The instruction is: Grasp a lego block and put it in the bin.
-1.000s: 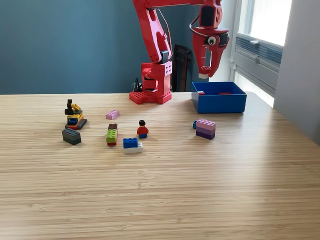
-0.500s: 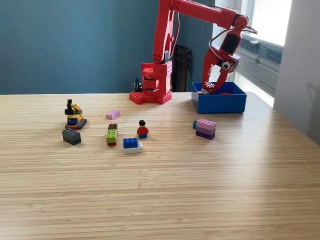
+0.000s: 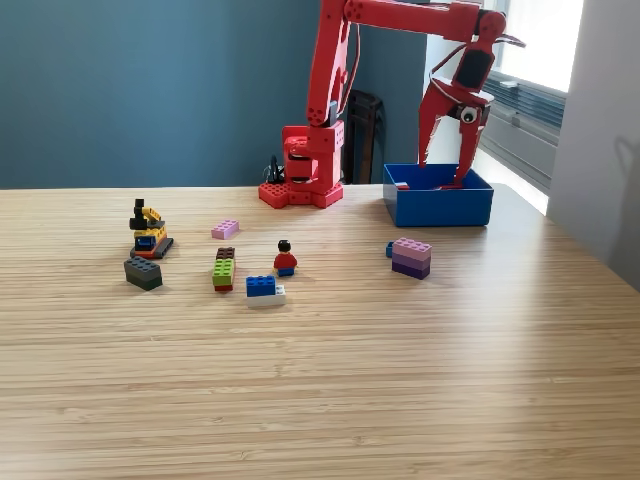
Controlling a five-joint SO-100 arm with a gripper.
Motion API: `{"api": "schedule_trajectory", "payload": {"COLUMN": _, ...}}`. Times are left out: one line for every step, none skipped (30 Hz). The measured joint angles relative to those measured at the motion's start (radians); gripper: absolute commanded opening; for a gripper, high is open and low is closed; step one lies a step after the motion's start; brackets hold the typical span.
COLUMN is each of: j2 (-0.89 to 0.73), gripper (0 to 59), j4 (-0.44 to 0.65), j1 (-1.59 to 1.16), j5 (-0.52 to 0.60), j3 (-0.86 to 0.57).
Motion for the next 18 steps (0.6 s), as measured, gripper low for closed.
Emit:
{"api": "schedule_trajectory", "payload": {"j2": 0.0, "gripper": 0.1, "j4": 0.0, "j1": 0.002, "j5": 0.006, "j3": -0.02}}
{"api": "schedule_trajectory", "payload": {"j2": 0.0, "gripper": 0.1, "j4": 0.0, "j1": 0.008, "j5": 0.014, "j3": -0.037}}
{"api": "schedule_trajectory", "payload": {"j2": 0.0, "gripper": 0.1, "j4": 0.0, "j1": 0.023, "j5": 0.02, "j3": -0.055}}
{"api": "schedule_trajectory", "payload": {"j2": 0.0, "gripper": 0.1, "j4": 0.0, "j1": 0.044, "j5": 0.026, "j3": -0.067}}
{"api": "schedule_trajectory", "payload": {"j2": 0.0, "gripper": 0.1, "j4": 0.0, "j1": 0.064, "j5": 0.035, "j3": -0.083}}
{"api": "schedule_trajectory", "payload": {"j2": 0.0, "gripper": 0.1, "j4": 0.0, "j1": 0.086, "j5": 0.041, "j3": -0.101}}
{"api": "schedule_trajectory", "payload": {"j2": 0.0, "gripper": 0.1, "j4": 0.0, "j1": 0.118, "j5": 0.043, "j3": -0.118}}
{"api": "schedule_trajectory", "payload": {"j2": 0.0, "gripper": 0.1, "j4": 0.0, "j1": 0.16, "j5": 0.043, "j3": -0.133}}
{"api": "schedule_trajectory", "payload": {"j2": 0.0, "gripper": 0.1, "j4": 0.0, "j1": 0.21, "j5": 0.043, "j3": -0.143}}
{"api": "schedule_trajectory", "payload": {"j2": 0.0, "gripper": 0.1, "j4": 0.0, "j1": 0.259, "j5": 0.043, "j3": -0.149}}
{"api": "schedule_trajectory", "payload": {"j2": 0.0, "gripper": 0.1, "j4": 0.0, "j1": 0.305, "j5": 0.04, "j3": -0.155}}
{"api": "schedule_trajectory", "payload": {"j2": 0.0, "gripper": 0.1, "j4": 0.0, "j1": 0.35, "j5": 0.032, "j3": -0.16}}
{"api": "schedule_trajectory", "payload": {"j2": 0.0, "gripper": 0.1, "j4": 0.0, "j1": 0.393, "j5": 0.018, "j3": -0.16}}
{"api": "schedule_trajectory", "payload": {"j2": 0.0, "gripper": 0.1, "j4": 0.0, "j1": 0.443, "j5": -0.005, "j3": -0.163}}
{"api": "schedule_trajectory", "payload": {"j2": 0.0, "gripper": 0.1, "j4": 0.0, "j1": 0.497, "j5": -0.025, "j3": -0.163}}
{"api": "schedule_trajectory", "payload": {"j2": 0.0, "gripper": 0.1, "j4": 0.0, "j1": 0.558, "j5": -0.04, "j3": -0.163}}
{"api": "schedule_trajectory", "payload": {"j2": 0.0, "gripper": 0.1, "j4": 0.0, "j1": 0.618, "j5": -0.049, "j3": -0.163}}
{"api": "schedule_trajectory", "payload": {"j2": 0.0, "gripper": 0.1, "j4": 0.0, "j1": 0.672, "j5": -0.069, "j3": -0.166}}
